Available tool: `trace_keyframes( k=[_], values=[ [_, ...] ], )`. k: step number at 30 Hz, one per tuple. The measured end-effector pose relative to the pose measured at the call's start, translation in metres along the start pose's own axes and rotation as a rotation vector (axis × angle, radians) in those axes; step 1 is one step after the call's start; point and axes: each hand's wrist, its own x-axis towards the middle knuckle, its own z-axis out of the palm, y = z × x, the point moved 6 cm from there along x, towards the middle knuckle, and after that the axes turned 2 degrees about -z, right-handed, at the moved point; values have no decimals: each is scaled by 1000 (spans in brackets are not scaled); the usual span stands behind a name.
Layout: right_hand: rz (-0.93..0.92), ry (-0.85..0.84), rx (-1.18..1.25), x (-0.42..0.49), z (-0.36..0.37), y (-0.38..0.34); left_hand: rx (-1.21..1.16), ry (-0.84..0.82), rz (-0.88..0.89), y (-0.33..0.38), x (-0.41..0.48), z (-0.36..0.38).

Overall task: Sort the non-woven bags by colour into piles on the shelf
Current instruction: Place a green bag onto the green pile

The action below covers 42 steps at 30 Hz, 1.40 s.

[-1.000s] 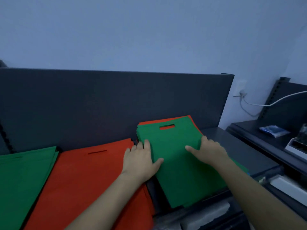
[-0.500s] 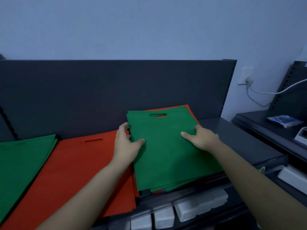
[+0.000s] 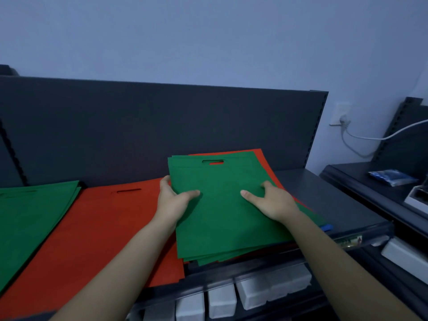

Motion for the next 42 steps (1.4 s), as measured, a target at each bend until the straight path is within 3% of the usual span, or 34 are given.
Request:
trace_keyframes(
  k=[6,11,15,20,25,32,38,42],
  values=[
    [-14,-1,142,0,-13,-6,49,-30,19,-3,8,-2],
    [78,80,56,1,-17,2,75,-95,110,1,3,4],
    [108,104,286,1,-22,1,73,-73,157,6,1,0],
    [204,126,634,9,-12,11,-72,-61,26,5,0,-6],
    [240,209,580,6,-3,18,-37,-113,-30,-2,1,-3],
    [220,263,532,2,-7,16,41,-125,-28,-3,-2,-1],
    [164,216,769,-7,-34,-13,-32,-161,-94,24,-7,-14],
    [60,150,940,-23,-43,-65,65,-187,-56,62,-13,-57]
  ],
)
